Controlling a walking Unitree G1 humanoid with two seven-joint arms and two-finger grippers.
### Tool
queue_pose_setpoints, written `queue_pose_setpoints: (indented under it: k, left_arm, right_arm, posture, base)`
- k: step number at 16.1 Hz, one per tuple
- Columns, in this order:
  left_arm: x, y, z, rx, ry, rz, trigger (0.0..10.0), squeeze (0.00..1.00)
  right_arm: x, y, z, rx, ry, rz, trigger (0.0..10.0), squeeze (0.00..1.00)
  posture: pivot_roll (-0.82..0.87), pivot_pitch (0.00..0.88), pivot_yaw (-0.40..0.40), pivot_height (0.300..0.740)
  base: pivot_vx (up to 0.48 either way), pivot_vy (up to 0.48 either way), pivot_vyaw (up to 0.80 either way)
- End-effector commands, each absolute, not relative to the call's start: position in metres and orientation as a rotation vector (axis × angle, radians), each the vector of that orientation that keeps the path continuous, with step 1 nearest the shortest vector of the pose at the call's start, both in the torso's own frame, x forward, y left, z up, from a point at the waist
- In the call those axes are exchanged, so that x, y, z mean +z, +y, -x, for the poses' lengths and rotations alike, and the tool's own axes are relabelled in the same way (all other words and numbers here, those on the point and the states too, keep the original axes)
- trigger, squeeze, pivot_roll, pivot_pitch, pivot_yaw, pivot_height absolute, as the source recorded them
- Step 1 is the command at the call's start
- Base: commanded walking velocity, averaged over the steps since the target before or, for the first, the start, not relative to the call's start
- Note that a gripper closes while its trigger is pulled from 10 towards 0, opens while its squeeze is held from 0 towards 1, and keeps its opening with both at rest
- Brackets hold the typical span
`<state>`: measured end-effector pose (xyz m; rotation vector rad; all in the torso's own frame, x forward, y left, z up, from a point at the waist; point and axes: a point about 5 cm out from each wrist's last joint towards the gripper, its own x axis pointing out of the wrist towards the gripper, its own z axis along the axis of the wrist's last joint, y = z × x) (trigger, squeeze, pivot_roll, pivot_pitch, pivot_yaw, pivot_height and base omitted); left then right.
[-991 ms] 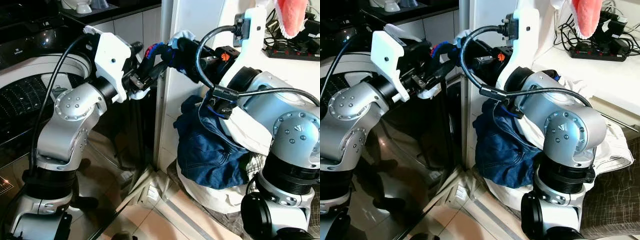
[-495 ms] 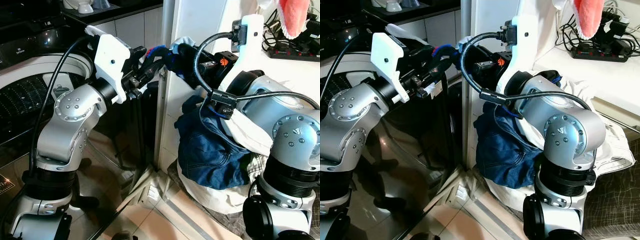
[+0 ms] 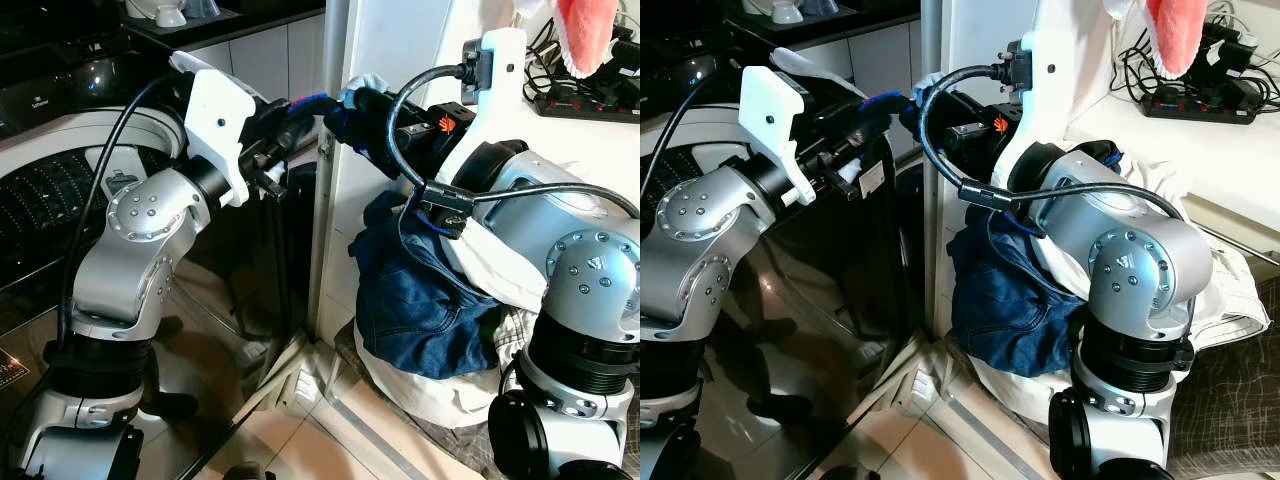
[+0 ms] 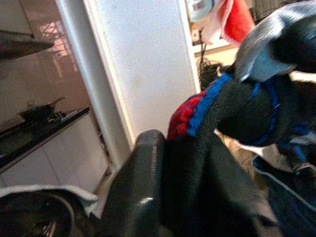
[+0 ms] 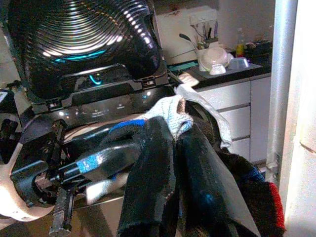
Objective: Clothes washing
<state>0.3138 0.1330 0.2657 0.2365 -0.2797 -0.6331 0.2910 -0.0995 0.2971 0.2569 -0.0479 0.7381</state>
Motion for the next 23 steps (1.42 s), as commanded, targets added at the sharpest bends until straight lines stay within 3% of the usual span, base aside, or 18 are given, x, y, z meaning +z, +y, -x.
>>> queue_pose_setpoints:
  k: [1,8,9,10,11,13,14,15,16,18,20,21,22,23]
  left_arm:
    - [0.27,0.137,-0.316,-0.601,-0.292,-0.245,0.0,0.0]
    - [0.271,0.145,-0.318,-0.556,-0.289,-0.246,0.0,0.0]
    - [0.271,0.146,-0.318,-0.547,-0.29,-0.25,0.0,0.0]
    - [0.272,0.149,-0.319,-0.523,-0.292,-0.253,0.0,0.0]
    - [0.273,0.151,-0.321,-0.507,-0.292,-0.256,0.0,0.0]
    - [0.276,0.159,-0.326,-0.442,-0.291,-0.277,0.0,0.0]
    - [0.281,0.172,-0.335,-0.328,-0.291,-0.32,0.0,0.0]
    - [0.288,0.189,-0.344,-0.19,-0.293,-0.397,0.0,0.0]
    - [0.301,0.215,-0.357,0.012,-0.288,-0.535,0.0,0.0]
    - [0.328,0.24,-0.371,0.241,-0.269,-0.812,0.0,0.0]
    - [0.332,0.245,-0.383,0.256,-0.195,-0.879,0.0,0.0]
    - [0.319,0.245,-0.393,0.234,-0.071,-0.914,2.4,0.0]
    - [0.309,0.246,-0.399,0.236,-0.001,-0.921,10.0,0.0]
    - [0.304,0.247,-0.402,0.252,0.021,-0.907,10.0,0.0]
  right_arm:
    - [0.298,-0.101,-0.289,0.732,-0.056,-0.248,0.0,0.0]
    - [0.295,-0.098,-0.29,0.726,-0.048,-0.251,0.0,0.0]
    - [0.295,-0.098,-0.29,0.723,-0.047,-0.245,4.7,0.0]
    - [0.295,-0.096,-0.291,0.726,-0.051,-0.262,10.0,0.79]
    - [0.296,-0.095,-0.292,0.733,-0.055,-0.275,10.0,1.0]
    - [0.298,-0.094,-0.289,0.766,-0.067,-0.268,10.0,1.0]
    - [0.3,-0.093,-0.288,0.776,-0.085,-0.245,10.0,1.0]
    - [0.301,-0.094,-0.287,0.779,-0.094,-0.22,10.0,0.24]
    - [0.298,-0.092,-0.285,0.8,-0.076,-0.169,10.0,0.0]
    - [0.287,-0.084,-0.283,0.841,-0.026,-0.077,10.0,0.0]
    - [0.278,-0.077,-0.282,0.861,0.014,-0.038,10.0,0.0]
    - [0.273,-0.072,-0.282,0.868,0.042,-0.031,10.0,0.0]
    - [0.27,-0.068,-0.282,0.872,0.064,-0.026,10.0,0.0]
    - [0.267,-0.066,-0.282,0.872,0.075,-0.023,10.0,0.0]
  posture:
    - [0.01,0.0,-0.025,0.74]
    - [0.03,0.0,-0.029,0.74]
    - [0.03,0.0,-0.03,0.74]
    - [0.03,0.0,-0.031,0.74]
    - [0.04,0.0,-0.033,0.74]
    - [0.04,0.0,-0.034,0.74]
    - [0.04,0.0,-0.037,0.74]
    - [0.04,0.0,-0.039,0.74]
    - [0.05,0.0,-0.044,0.74]
    - [0.06,0.0,-0.05,0.74]
    - [0.06,0.0,-0.051,0.74]
    - [0.06,0.0,-0.048,0.74]
    - [0.05,0.0,-0.044,0.74]
    - [0.05,0.0,-0.039,0.74]
  base:
    - [0.0,0.0,0.0]
    - [0.0,0.0,0.0]
    - [0.0,0.0,0.0]
    - [0.0,0.0,0.0]
    - [0.0,0.0,0.0]
    - [0.0,0.0,0.0]
    - [0.0,0.0,0.0]
    - [0.0,0.0,0.0]
    - [0.0,0.0,0.0]
    - [0.0,0.0,0.0]
    - [0.0,0.0,0.0]
    - [0.0,0.0,0.0]
    - [0.0,0.0,0.0]
    - [0.0,0.0,0.0]
